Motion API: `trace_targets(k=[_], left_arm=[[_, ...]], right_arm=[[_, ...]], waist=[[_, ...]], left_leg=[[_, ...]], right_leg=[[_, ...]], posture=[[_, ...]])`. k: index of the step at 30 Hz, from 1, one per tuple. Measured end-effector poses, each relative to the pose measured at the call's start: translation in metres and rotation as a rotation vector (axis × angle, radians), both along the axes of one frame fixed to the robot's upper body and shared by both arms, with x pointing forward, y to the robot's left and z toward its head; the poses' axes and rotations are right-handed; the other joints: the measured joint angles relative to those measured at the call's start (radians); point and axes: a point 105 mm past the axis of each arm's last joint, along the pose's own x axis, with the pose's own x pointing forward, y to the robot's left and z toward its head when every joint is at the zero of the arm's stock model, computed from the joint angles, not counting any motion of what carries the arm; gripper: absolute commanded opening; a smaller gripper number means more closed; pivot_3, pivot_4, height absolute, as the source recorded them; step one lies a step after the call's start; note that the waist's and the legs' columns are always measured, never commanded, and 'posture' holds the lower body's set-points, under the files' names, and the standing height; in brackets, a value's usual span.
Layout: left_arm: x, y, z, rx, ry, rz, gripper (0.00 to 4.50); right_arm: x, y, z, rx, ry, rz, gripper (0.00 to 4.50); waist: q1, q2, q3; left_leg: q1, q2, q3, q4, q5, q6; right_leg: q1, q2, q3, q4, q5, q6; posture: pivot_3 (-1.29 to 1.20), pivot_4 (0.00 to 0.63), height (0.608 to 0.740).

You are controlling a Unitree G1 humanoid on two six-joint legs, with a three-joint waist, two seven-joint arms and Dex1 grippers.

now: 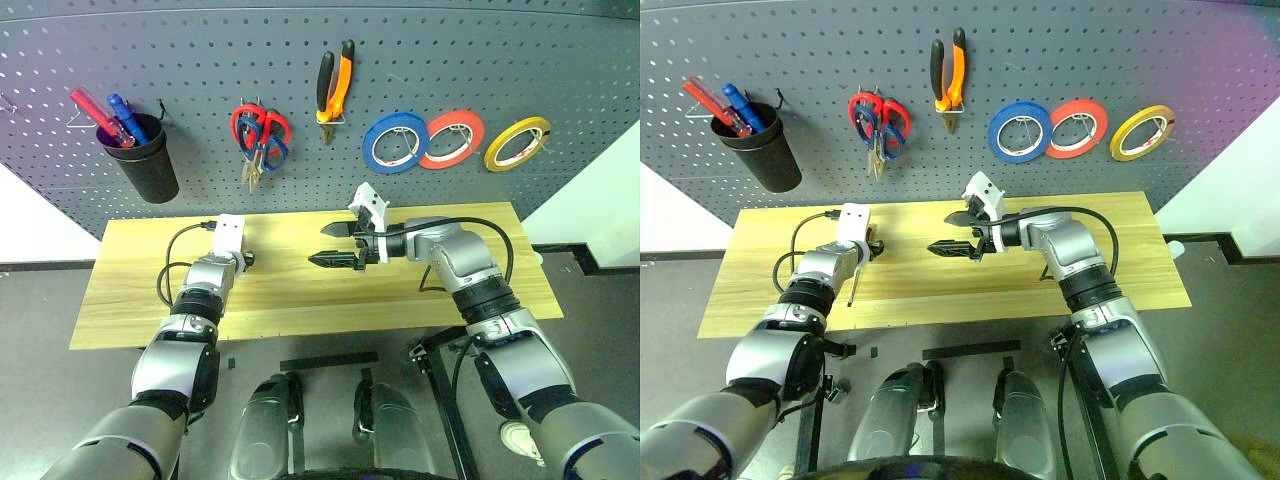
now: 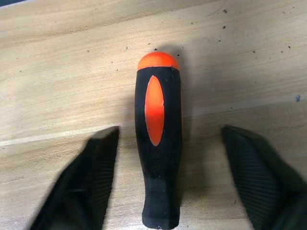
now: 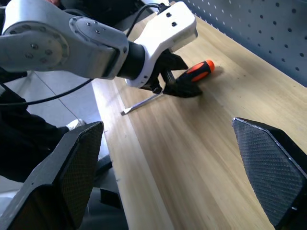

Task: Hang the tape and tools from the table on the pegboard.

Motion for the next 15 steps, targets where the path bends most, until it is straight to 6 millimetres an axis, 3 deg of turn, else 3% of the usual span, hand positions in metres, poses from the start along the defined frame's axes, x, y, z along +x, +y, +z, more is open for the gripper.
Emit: trace_targets(k=[4, 11, 15], left_arm=[[-0.007, 0.000, -0.004, -0.021, 0.021, -0.004, 0.98], [-0.026, 0.016, -0.004, -0.030, 0.021, -0.020, 0.90], [-0.046, 0.029, 0.001, -0.023, -0.027, -0.093, 0.90]], right_arm=[[0.001, -0.005, 0.002, -0.012, -0.020, -0.003, 4.50], [0.005, -0.013, 0.013, 0.001, -0.065, -0.009, 4.50], [0.005, -0.030, 0.034, 0.027, -0.116, -0.032, 4.50]], waist=[[-0.004, 0.000, 0.000], [-0.032, 0.000, -0.001], [-0.028, 0.000, -0.002]], left_leg=[[0.000, 0.000, 0.000, -0.001, 0.000, -0.001], [-0.002, -0.001, 0.002, -0.003, 0.001, -0.003], [-0.009, -0.001, 0.002, -0.003, 0.003, -0.004]], right_leg=[[0.000, -0.001, 0.000, 0.000, 0.000, 0.000], [0.000, -0.002, 0.000, 0.000, 0.000, 0.000], [-0.006, -0.001, -0.001, 0.000, 0.000, 0.000]], posture=[[0.08, 0.247, 0.740], [0.10, 0.201, 0.740], [0.14, 0.154, 0.740]])
